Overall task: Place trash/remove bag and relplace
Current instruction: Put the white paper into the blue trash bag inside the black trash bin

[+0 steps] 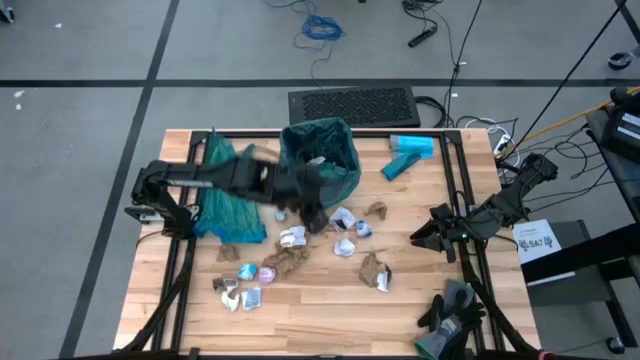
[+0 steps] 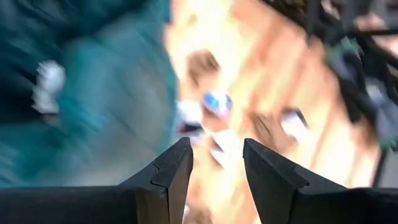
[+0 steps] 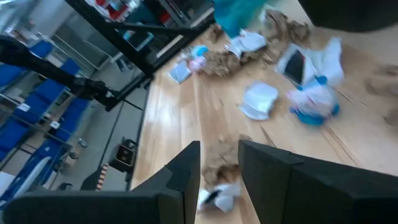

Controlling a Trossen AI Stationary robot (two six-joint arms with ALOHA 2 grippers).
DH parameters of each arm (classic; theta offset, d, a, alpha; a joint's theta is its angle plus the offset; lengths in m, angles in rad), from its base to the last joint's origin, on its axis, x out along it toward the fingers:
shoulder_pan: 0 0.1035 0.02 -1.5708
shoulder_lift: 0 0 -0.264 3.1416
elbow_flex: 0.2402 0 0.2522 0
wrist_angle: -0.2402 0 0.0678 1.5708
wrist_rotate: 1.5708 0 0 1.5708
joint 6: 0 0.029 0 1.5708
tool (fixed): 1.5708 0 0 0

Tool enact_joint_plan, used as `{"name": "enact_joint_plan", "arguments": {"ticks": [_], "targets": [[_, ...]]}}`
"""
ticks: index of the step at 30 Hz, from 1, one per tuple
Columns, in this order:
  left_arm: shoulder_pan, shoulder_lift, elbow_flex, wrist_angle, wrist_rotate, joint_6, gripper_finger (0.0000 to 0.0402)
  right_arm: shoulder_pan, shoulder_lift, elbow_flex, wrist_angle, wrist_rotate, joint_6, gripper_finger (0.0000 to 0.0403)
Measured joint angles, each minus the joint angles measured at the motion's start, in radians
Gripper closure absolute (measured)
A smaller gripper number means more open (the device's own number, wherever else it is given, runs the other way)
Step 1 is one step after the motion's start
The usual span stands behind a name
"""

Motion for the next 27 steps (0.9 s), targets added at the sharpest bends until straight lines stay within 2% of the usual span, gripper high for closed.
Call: {"name": "enact_joint_plan", "arguments": {"ticks": [7, 11, 17, 24, 27], "targets": [[-0.223, 0.002, -0.152, 0.024, -0.165, -0.26, 0.0253, 0.0, 0.084, 0.001, 0.136, 0.0, -0.038, 0.0303], [-0.331, 0.002, -0.24, 0.035, -0.255, -0.404, 0.0253, 0.0, 0.178, 0.08, 0.15, -0.001, -0.087, 0.0303], [-0.427, 0.002, -0.309, 0.049, -0.313, -0.519, 0.0253, -0.015, 0.406, 0.317, -0.005, -0.005, -0.162, 0.0303], [-0.483, -0.058, -0.356, 0.037, -0.388, -0.493, 0.0253, -0.062, 0.757, 0.642, -0.244, -0.043, -0.184, 0.0303], [-0.5, -0.125, -0.402, 0.022, -0.423, -0.472, 0.0256, -0.097, 0.901, 0.767, -0.341, -0.071, -0.116, 0.0303]]}}
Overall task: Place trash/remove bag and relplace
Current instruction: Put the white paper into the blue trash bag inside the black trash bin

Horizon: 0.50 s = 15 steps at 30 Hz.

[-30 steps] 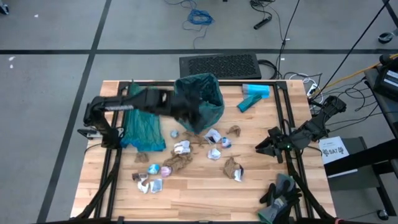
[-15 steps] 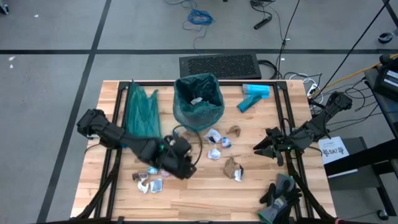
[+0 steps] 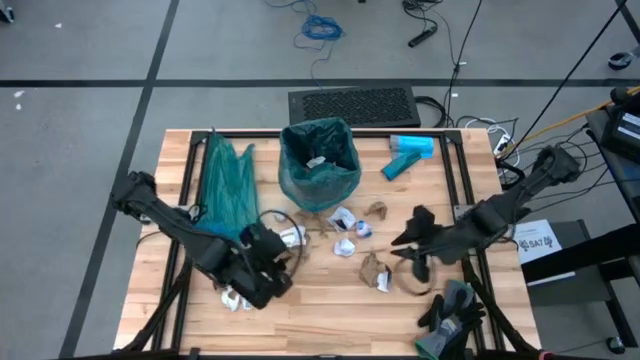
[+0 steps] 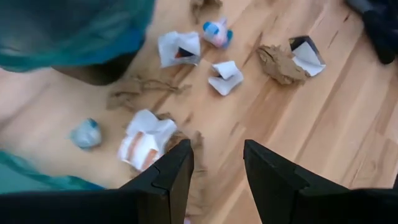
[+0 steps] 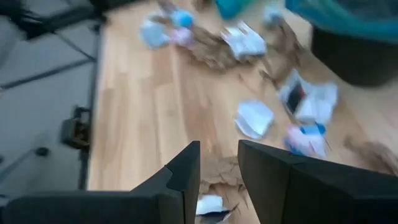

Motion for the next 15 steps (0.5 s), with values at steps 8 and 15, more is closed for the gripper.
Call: {"name": "enact_joint_plan", "arguments": {"ticks": [8, 15], "targets": [[-0.061, -0.239, -0.178, 0.012, -0.088, 0.034, 0.0274, -0.087, 0.211, 0.203, -0.229, -0.103, 0.462, 0.0303], [-0.116, -0.412, -0.356, 0.203, -0.119, 0.156, 0.0275, -0.102, 0.298, 0.211, -0.302, -0.177, 0.705, 0.0303]]}}
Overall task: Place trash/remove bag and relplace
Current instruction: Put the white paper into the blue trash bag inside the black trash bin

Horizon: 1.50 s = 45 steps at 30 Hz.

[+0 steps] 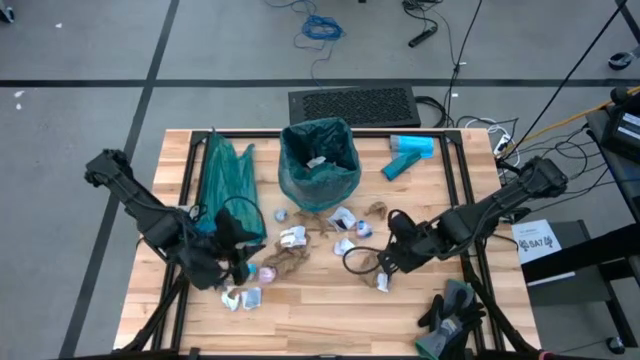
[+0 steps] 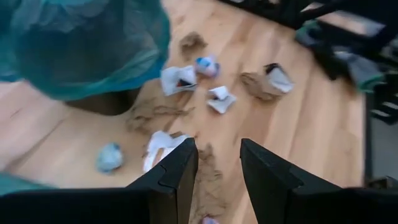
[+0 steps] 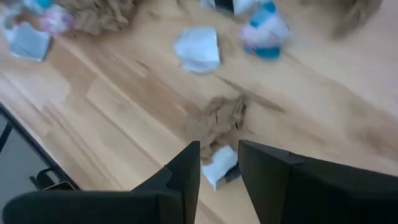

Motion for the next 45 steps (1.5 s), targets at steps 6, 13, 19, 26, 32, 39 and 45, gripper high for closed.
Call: {"name": "enact_joint_plan", "arguments": {"ticks": [6, 13, 19, 26, 32, 39, 45], "targets": [[-0.008, -0.113, -0.177, 0.233, 0.061, 0.087, 0.0275, 0.017, 0.046, 0.0, 0.004, 0.0, 0.102, 0.0303], [-0.007, -0.109, -0.243, 0.271, 0.151, 0.032, 0.0275, 0.017, 0.053, 0.0, 0.04, 0.003, 0.14, 0.0303], [-0.007, -0.063, -0.243, 0.287, 0.192, -0.047, 0.0275, 0.023, 0.053, 0.0, 0.051, 0.015, 0.14, 0.0303], [-0.01, -0.023, -0.243, 0.457, 0.087, 0.251, 0.0275, 0.03, 0.06, 0.0, 0.041, 0.046, 0.167, 0.0303], [-0.011, -0.022, -0.243, 0.606, 0.165, 0.487, 0.0275, 0.036, 0.136, -0.002, -0.067, -0.026, 0.245, 0.0293], [0.014, -0.021, -0.258, 0.601, 0.175, 0.502, 0.0275, 0.043, 0.246, -0.003, -0.04, -0.074, 0.262, 0.0236], [0.03, -0.02, -0.298, 0.613, 0.207, 0.438, 0.0275, 0.043, 0.318, -0.003, -0.016, -0.095, 0.271, 0.0201]]}}
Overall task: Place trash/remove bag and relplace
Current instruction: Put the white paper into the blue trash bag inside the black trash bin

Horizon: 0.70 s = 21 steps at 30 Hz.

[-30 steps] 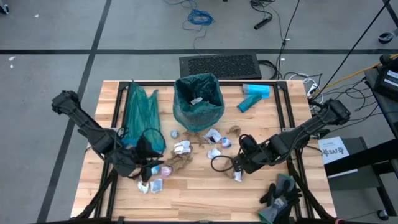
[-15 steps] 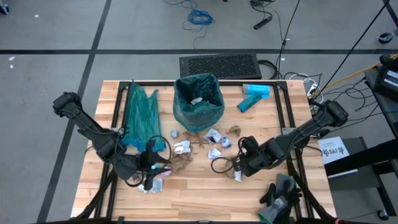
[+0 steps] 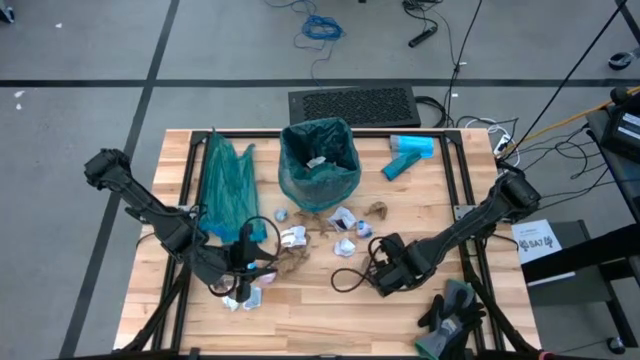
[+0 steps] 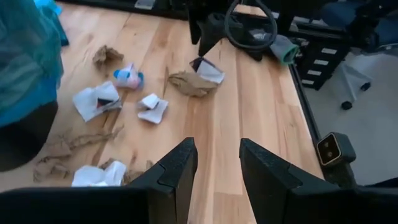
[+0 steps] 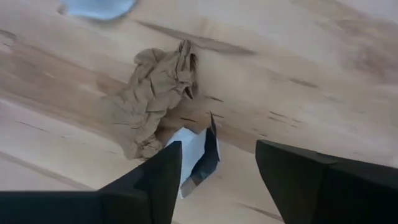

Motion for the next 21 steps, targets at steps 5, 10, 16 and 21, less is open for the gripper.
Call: {"name": "enact_joint_plan", "arguments": {"ticks": [5, 10, 16, 21], "targets": [[0.001, 0.0, -0.017, 0.0, 0.006, -0.055, 0.0275, 0.0, 0.057, 0.0, 0.014, -0.051, -0.002, 0.021], [0.001, 0.0, -0.017, -0.004, 0.006, -0.041, 0.0275, 0.0, 0.11, -0.019, 0.158, -0.061, -0.031, 0.0242], [0.001, 0.0, -0.022, 0.007, 0.006, -0.013, 0.0275, 0.02, 0.127, -0.097, 0.274, -0.073, 0.06, 0.0342], [0.001, -0.009, -0.122, 0.155, 0.033, 0.003, 0.0275, 0.066, 0.042, -0.077, 0.14, -0.058, 0.11, 0.0393]]}}
